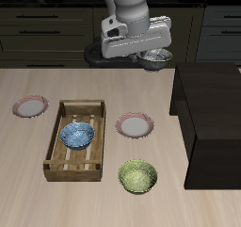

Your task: Place the black bowl onto the plate that is next to the blue bowl

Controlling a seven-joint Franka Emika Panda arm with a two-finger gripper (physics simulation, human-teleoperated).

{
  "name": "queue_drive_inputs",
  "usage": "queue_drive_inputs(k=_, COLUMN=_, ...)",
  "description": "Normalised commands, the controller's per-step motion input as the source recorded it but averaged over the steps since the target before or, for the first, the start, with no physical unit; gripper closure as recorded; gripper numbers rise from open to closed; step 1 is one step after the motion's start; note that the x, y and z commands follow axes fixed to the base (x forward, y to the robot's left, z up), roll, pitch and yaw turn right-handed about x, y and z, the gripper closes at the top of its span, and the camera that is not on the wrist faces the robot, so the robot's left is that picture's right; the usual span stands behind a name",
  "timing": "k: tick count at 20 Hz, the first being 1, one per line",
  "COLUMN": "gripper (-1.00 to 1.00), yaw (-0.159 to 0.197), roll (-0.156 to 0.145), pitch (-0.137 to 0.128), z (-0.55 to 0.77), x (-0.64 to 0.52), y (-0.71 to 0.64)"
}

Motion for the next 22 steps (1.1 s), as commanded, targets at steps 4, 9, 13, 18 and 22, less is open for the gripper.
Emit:
queue_drive_inputs(k=4, gripper=1.0, yaw=-0.022, roll=0.015, pitch=0.006, z=-0.01, x=-0.19, y=-0.41)
queue_drive_inputs(k=9, gripper=1.0, yaw=-0.021, roll=-0.118, pitch=-0.057, z=0.06, x=0.13, y=-1.09)
queue_drive_inputs(k=13, gripper=1.0, yaw=-0.011, roll=-0.082, pitch=0.0, z=-0.03, x=0.18, y=-0.64)
queue_drive_inputs(k=18, gripper=1.0, yaw=0.004, roll=-0.035, pitch=-0.024, z=-0.04, x=-0.03, y=-0.58)
queue_drive_inputs(k=22, gripper=1.0, yaw=0.003, roll=0.02, pitch=-0.001, z=-0.06, x=-0.16, y=-0.47)
